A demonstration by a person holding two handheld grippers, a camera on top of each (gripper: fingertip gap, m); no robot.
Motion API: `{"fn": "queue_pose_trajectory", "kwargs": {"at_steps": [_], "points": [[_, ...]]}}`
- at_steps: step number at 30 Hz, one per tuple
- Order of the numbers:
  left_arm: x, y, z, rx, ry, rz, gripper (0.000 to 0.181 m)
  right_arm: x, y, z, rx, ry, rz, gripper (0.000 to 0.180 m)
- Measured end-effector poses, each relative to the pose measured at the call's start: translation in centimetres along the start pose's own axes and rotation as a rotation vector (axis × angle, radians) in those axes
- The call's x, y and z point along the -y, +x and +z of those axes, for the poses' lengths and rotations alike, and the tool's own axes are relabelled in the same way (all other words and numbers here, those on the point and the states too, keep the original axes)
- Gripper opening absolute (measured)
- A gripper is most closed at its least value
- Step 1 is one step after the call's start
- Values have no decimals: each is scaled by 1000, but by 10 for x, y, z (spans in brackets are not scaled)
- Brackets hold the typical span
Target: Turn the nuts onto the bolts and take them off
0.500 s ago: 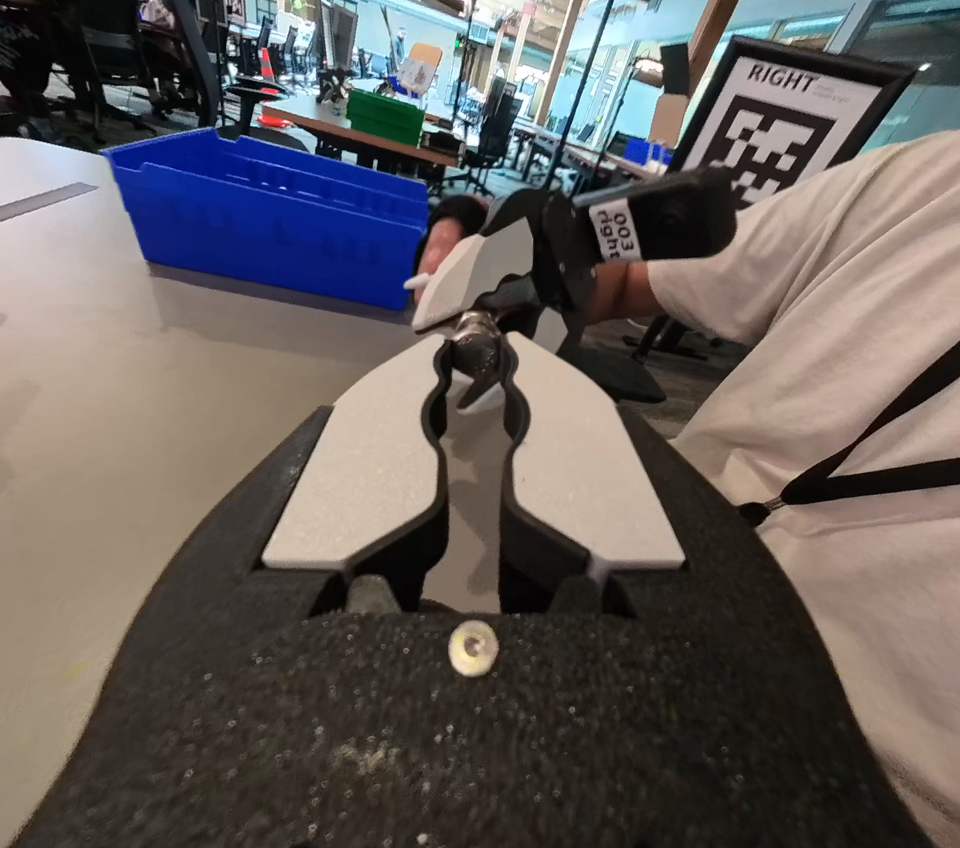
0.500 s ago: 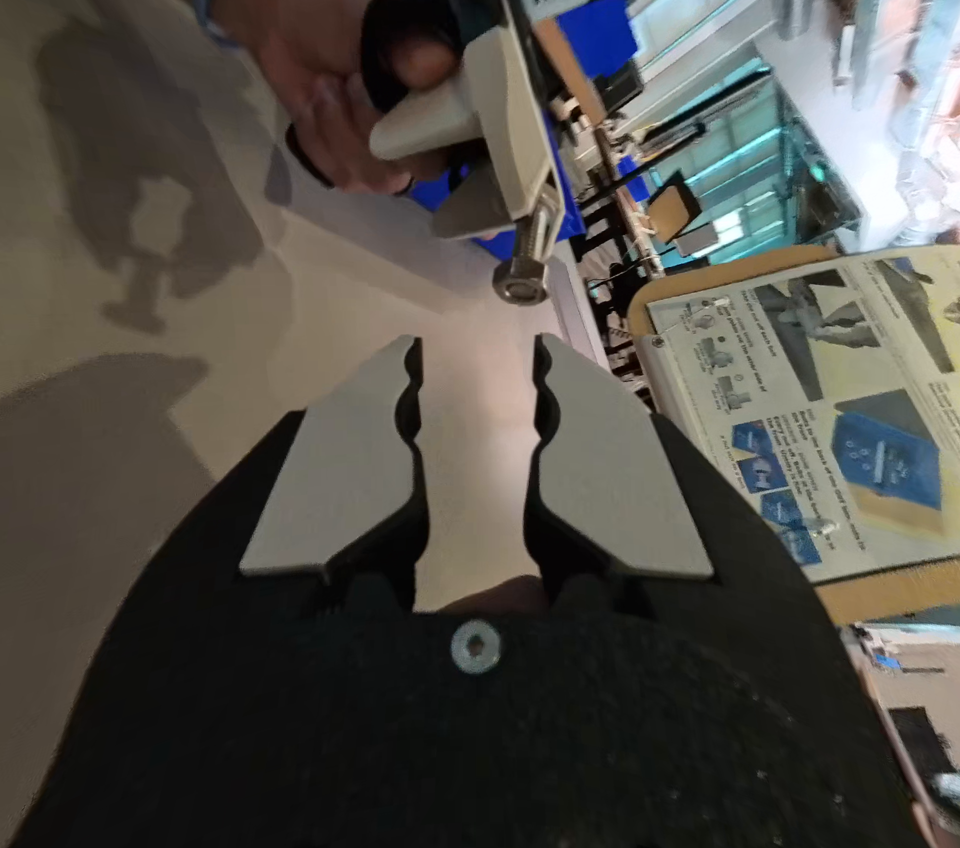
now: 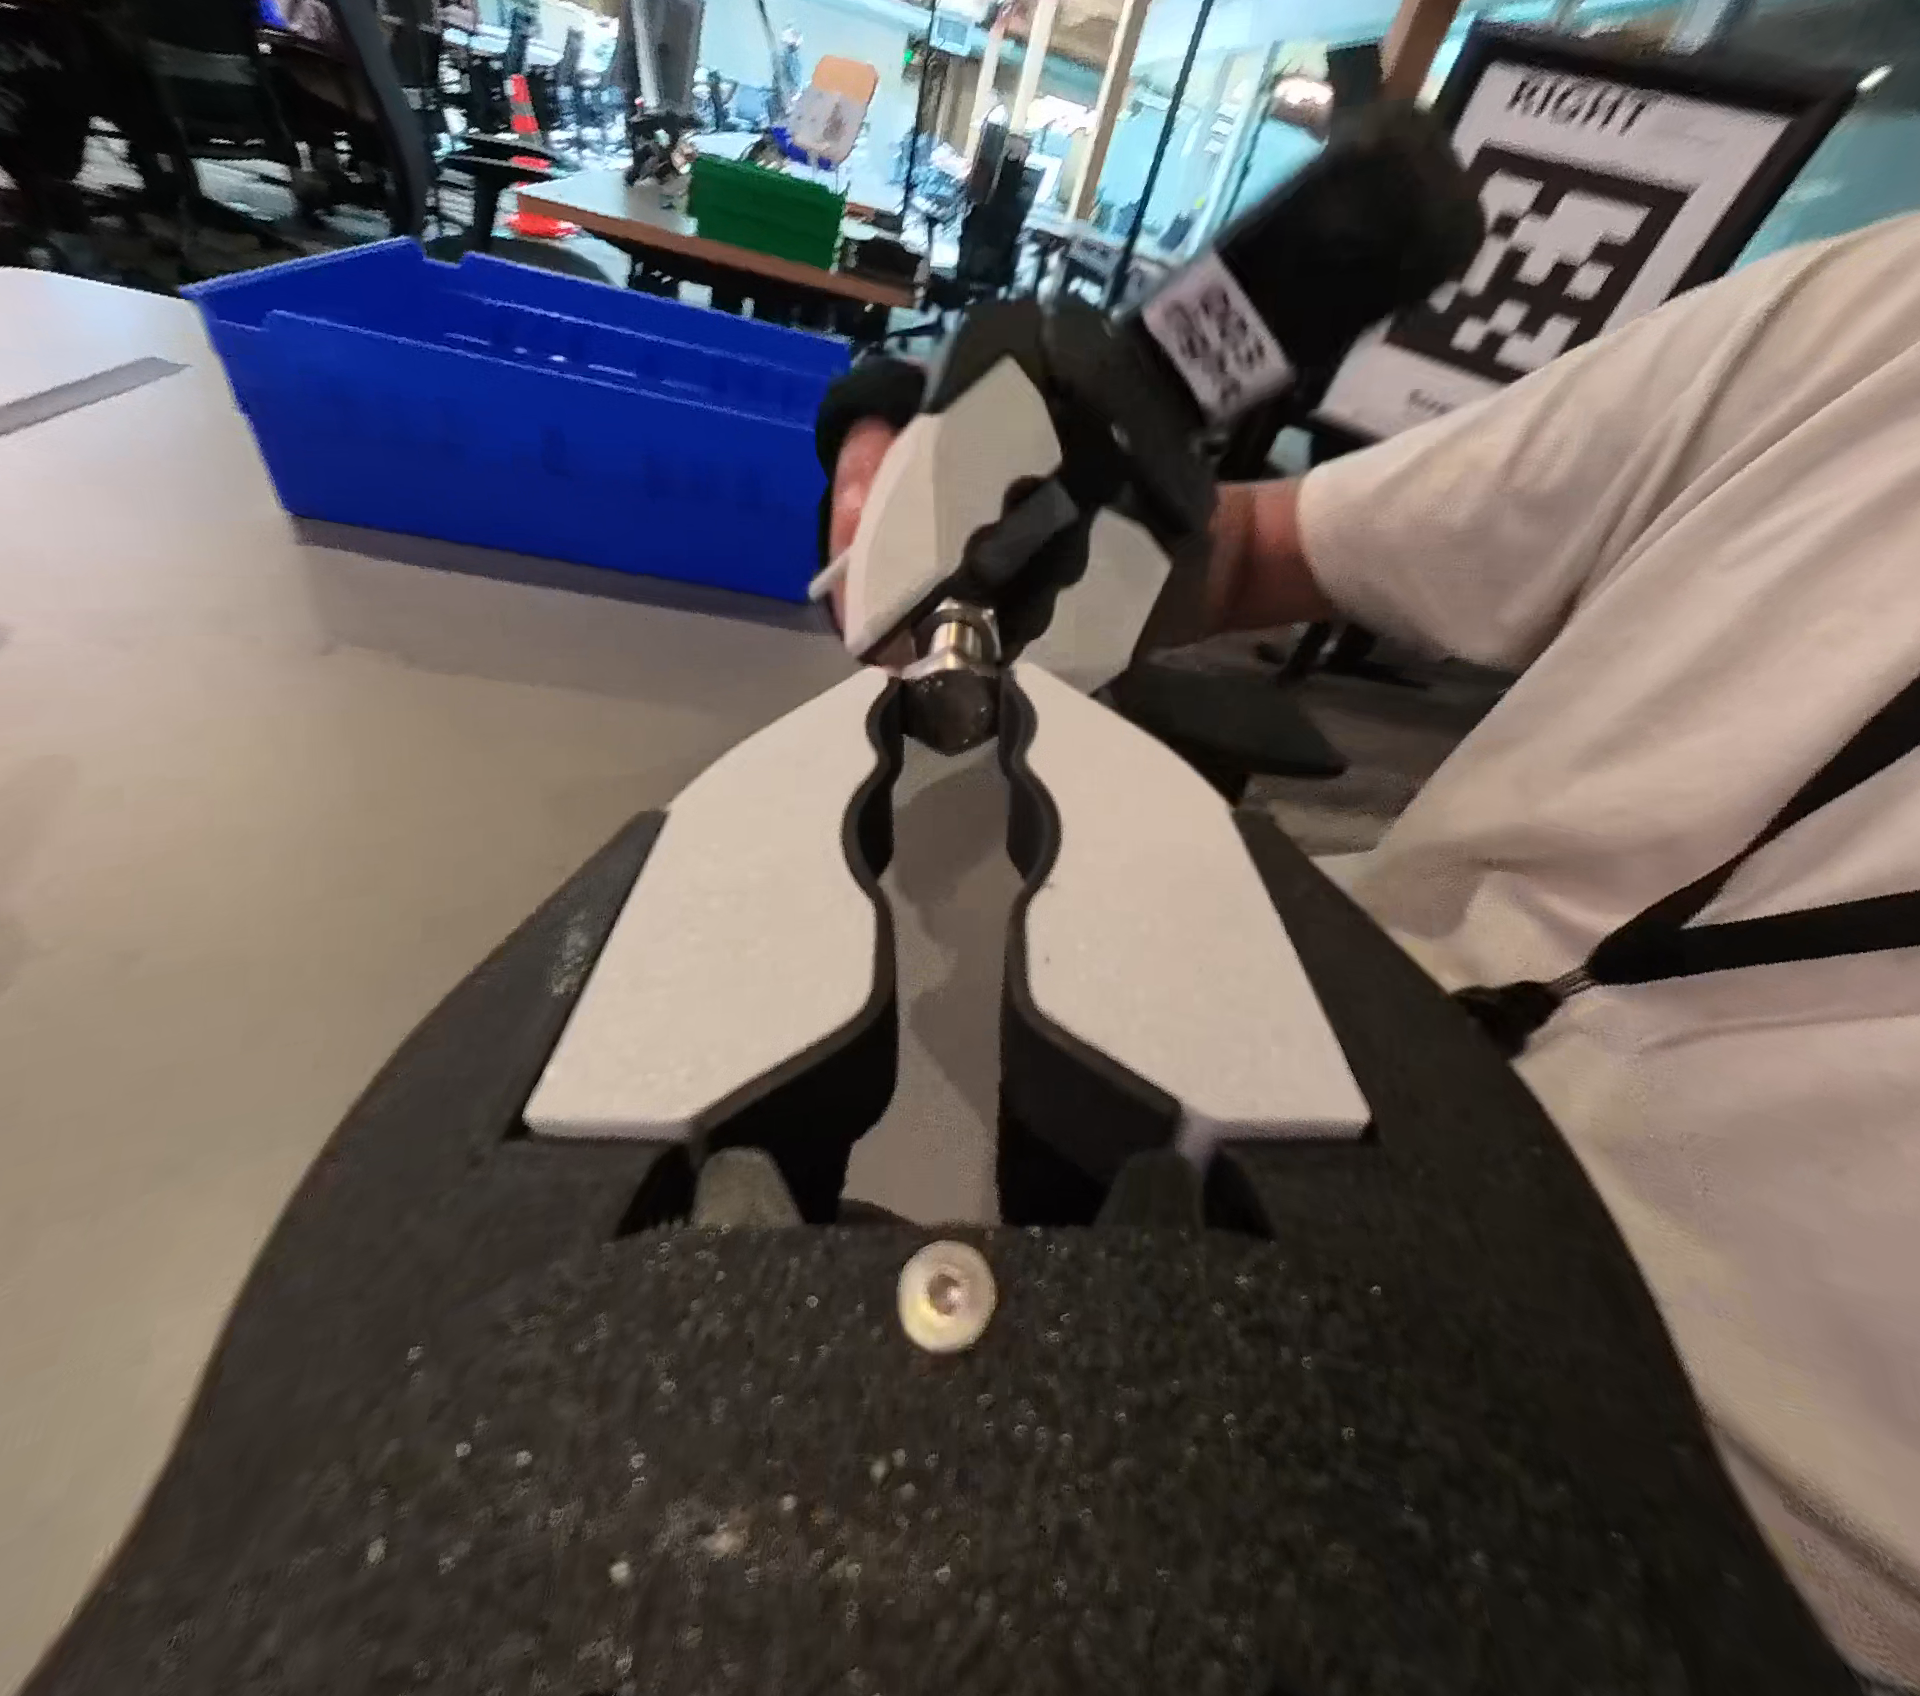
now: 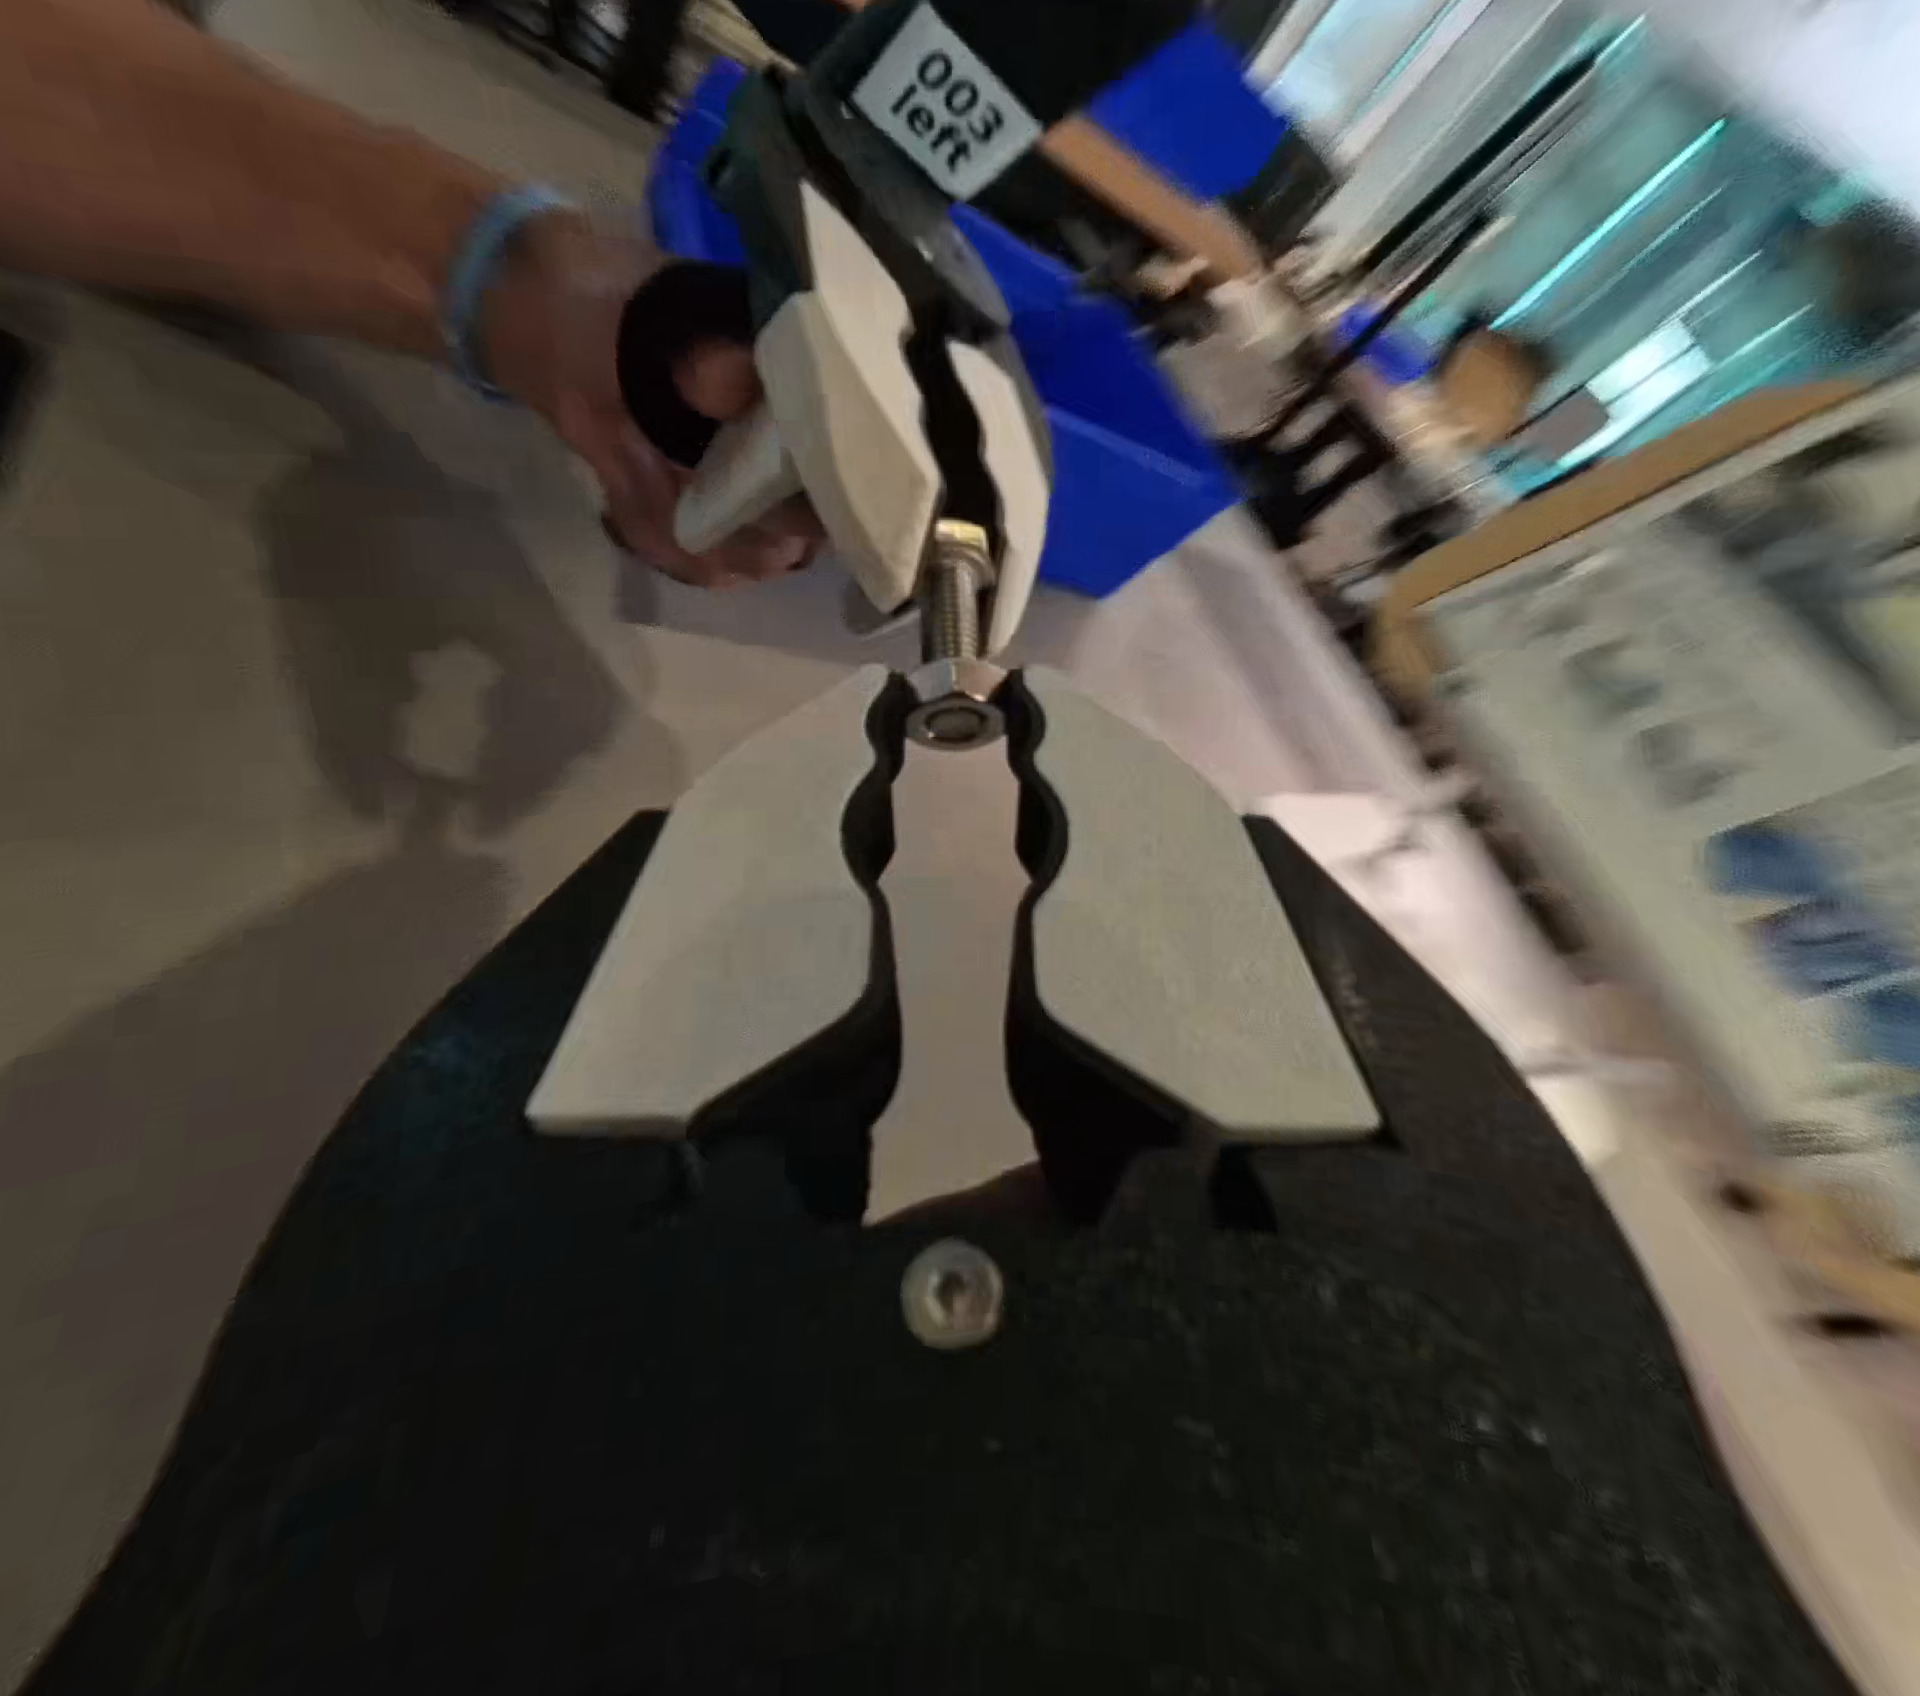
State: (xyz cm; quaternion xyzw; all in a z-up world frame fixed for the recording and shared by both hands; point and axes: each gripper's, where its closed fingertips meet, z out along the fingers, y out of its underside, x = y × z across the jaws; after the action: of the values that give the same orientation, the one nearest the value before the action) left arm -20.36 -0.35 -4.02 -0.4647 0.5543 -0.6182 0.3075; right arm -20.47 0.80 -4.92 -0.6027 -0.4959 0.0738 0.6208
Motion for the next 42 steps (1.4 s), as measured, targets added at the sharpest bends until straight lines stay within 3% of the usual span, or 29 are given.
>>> {"fn": "queue_pose_trajectory", "kwargs": {"at_steps": [8,10,12,14,15,18,21,24,29,33,39,42], "points": [[-16,0,7,85,-130,179,17,1,-24,-12,753,-25,1260,18],[-17,0,9,87,-140,175,17,1,-26,-15,859,18,1423,18],[-17,1,9,69,-127,145,17,1,-28,-16,820,97,1305,22],[-15,0,8,43,-98,88,17,-7,-28,-12,617,134,1017,58],[-12,0,6,25,-78,58,17,-17,-26,-10,468,100,778,66],[-9,0,2,-40,-31,-29,17,-35,-3,-15,-3,-9,-25,58],[-10,-3,1,-74,-14,-100,17,-27,4,-19,-203,-81,-526,53],[-15,-5,4,-76,-25,-115,17,-13,2,-16,-237,-54,-639,51],[-16,-6,5,-63,-30,-105,17,-12,-2,-8,-171,-45,-610,18],[-16,-4,6,-38,-46,-51,17,-11,-5,-9,52,-19,-147,17],[-17,-4,8,57,-97,92,17,-1,-5,-13,553,92,1006,17],[-21,-10,7,116,-138,144,17,-8,-7,-12,719,107,1404,18]]}}
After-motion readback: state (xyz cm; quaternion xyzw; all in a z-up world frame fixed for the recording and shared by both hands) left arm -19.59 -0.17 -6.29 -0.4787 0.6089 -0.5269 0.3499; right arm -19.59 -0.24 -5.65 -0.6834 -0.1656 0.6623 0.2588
